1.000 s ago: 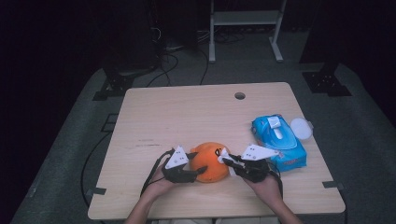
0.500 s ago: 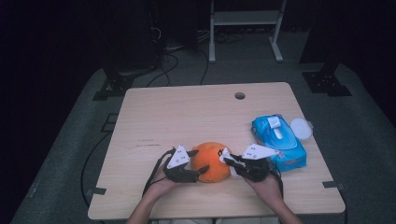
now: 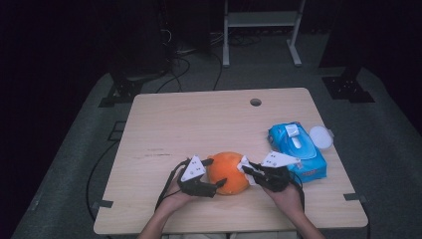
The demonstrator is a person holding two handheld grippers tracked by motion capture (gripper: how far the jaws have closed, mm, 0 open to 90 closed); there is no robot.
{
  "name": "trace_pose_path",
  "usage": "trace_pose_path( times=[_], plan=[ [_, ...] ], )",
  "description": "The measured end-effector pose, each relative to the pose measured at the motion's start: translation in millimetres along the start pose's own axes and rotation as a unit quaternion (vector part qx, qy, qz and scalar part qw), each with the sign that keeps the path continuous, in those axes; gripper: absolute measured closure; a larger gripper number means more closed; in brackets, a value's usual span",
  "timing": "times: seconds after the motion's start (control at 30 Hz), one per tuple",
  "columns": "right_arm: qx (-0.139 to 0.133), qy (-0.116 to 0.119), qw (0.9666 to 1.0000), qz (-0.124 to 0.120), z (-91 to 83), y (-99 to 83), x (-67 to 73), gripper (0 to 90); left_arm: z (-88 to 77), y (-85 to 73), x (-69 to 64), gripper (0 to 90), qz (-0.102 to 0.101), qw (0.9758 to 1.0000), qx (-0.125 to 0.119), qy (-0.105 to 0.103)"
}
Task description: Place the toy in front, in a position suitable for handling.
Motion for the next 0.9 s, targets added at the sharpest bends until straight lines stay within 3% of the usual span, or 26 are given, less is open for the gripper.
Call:
trace_pose_path(
  times=[0.03,0.07,0.17,0.23,0.33,0.37,0.4,0.53,0.67,0.77,0.83,0.9],
  plan=[
    [-0.002,0.003,1.0,-0.009,0.2,4.5,5.8,78.5,0.4,-0.2,-1.4,31.9,0.008,1.0,0.001,-0.002],
    [-0.012,0.017,0.9992,-0.033,0.5,15.2,16.8,78.4,0.5,0.8,-4.4,37.3,0.017,0.9998,0.0,-0.006],
    [-0.015,0.013,0.9989,-0.044,1.9,21.6,17.1,78.4,0.2,1.6,-6.9,38.0,0.027,0.9996,0.002,-0.005],
    [-0.008,0.01,0.9996,-0.025,3.0,14.8,9.1,78.4,-2.6,4.2,-5.3,34.6,0.025,0.9997,-0.006,-0.007],
    [0.005,-0.008,0.9999,-0.006,4.8,1.0,-4.7,78.5,-5.5,7.1,-1.0,16.5,0.006,0.9999,-0.014,0.005],
    [0.005,-0.008,0.9999,-0.006,4.8,1.0,-4.7,78.5,-5.5,7.1,-1.0,15.0,0.006,0.9999,-0.014,0.005],
    [0.003,-0.005,0.9999,0.016,3.3,-2.8,-11.2,78.5,-4.2,4.4,-1.5,15.1,-0.008,0.9999,-0.011,-0.007],
    [0.002,-0.011,0.9999,0.005,3.0,3.0,-4.2,78.5,1.1,-0.1,-3.1,25.0,0.003,1.0,0.004,-0.006],
    [-0.017,0.007,0.9988,-0.045,1.2,23.4,23.2,78.4,0.3,2.1,-6.3,32.0,0.014,0.9999,0.002,-0.006],
    [-0.01,0.021,0.9962,-0.083,8.1,31.8,43.6,78.4,2.5,1.9,-14.3,33.2,0.04,0.9991,0.009,-0.005],
    [-0.007,0.015,0.9961,-0.087,9.5,32.5,40.4,78.5,1.6,1.3,-14.7,34.0,0.039,0.9992,0.007,-0.007],
    [-0.011,0.002,0.998,-0.063,5.7,29.6,26.3,78.5,0.8,0.3,-14.5,34.0,0.04,0.9991,0.008,-0.008]
  ],
)
Point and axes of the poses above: each handheld gripper's, and its own axes: z roughly forward along the jaws, y roughly out of its top, x roughly to its left, the point moved 7 cm from there along z, roughly forward along the jaws, and after that the axes turned 12 degrees about -z, right-handed, at the moved point
